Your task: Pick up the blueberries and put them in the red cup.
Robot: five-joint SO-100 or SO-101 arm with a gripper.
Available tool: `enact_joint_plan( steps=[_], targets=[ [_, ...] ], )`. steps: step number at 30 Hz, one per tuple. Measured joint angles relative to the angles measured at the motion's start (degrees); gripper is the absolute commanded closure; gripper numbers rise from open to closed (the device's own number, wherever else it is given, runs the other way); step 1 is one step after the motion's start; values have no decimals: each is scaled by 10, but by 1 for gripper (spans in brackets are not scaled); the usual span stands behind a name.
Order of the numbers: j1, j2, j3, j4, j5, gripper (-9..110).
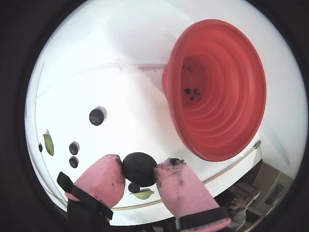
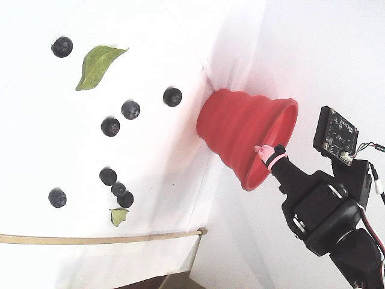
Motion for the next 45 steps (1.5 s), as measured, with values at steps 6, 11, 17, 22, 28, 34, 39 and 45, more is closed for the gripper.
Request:
enact_joint_plan(
  steps=[6, 11, 17, 22, 28, 34, 39, 45],
  targets=[
    [23, 0, -18, 0, -6, 90],
    [35, -4, -31, 0, -6, 90],
    [51, -30, -47, 0, 1, 90],
    [64, -54, -59, 0, 4, 90],
    [83, -99, -91, -7, 4, 90],
    [87, -126, -119, -16, 4, 89],
    [89, -133, -125, -23, 4, 84],
    [89, -133, -125, -25, 12, 84]
  ],
)
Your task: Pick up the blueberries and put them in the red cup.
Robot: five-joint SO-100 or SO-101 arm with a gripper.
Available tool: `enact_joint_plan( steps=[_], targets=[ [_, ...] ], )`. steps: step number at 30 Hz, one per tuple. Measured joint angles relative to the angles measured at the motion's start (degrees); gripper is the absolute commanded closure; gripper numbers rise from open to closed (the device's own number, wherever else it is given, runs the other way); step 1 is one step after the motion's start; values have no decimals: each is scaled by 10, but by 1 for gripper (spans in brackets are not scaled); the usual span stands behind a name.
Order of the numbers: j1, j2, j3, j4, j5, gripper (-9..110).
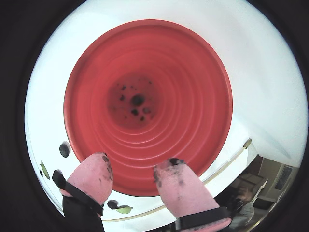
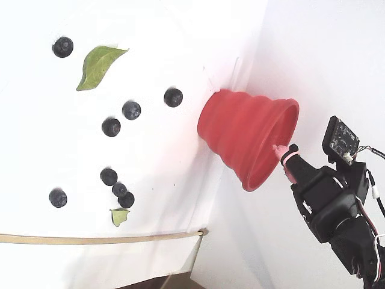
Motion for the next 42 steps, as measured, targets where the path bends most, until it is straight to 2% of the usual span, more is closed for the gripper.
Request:
enact_joint_plan(
  steps=[11, 42],
  targets=[
    [0, 0, 0, 0, 34, 84],
    [-93, 47, 36, 5, 161, 84]
  ],
)
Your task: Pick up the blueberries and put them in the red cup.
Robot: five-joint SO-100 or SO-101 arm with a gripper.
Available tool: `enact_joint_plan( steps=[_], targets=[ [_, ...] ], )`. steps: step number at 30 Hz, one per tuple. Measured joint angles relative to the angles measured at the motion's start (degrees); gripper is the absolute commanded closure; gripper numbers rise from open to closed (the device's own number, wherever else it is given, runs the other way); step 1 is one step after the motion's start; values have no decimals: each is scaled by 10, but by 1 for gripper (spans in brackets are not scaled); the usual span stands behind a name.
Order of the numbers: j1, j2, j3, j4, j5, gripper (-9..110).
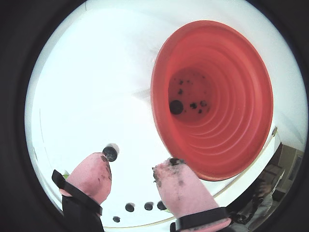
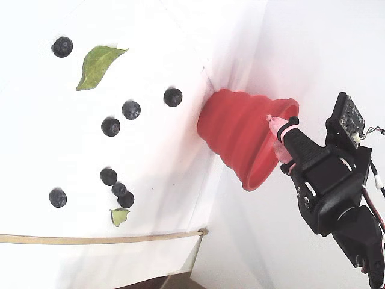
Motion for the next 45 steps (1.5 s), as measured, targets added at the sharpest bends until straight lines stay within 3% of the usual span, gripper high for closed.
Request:
enact_joint_plan(
  steps=[45],
  targets=[
    [-53, -103, 8, -33, 158, 84]
  ],
)
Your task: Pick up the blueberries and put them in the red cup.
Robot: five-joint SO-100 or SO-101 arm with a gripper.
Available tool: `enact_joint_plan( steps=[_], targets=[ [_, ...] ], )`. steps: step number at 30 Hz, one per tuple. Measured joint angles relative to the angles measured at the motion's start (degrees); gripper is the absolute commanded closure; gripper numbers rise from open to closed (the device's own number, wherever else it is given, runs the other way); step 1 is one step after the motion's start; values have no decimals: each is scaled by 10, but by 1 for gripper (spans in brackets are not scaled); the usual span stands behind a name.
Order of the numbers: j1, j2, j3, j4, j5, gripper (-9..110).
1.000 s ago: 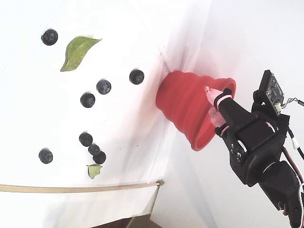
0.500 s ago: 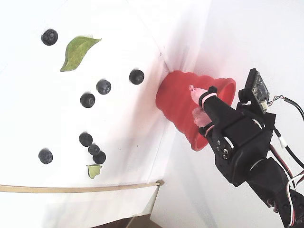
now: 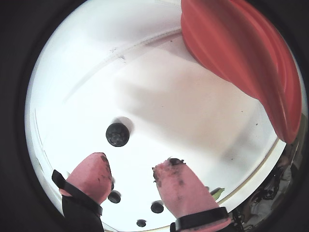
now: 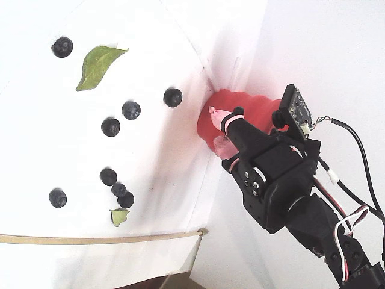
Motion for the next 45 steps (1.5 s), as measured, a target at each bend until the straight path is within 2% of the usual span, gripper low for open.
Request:
enact_joint_plan(
  steps=[45],
  targets=[
    [-30, -134, -57, -111, 38, 84]
  ],
)
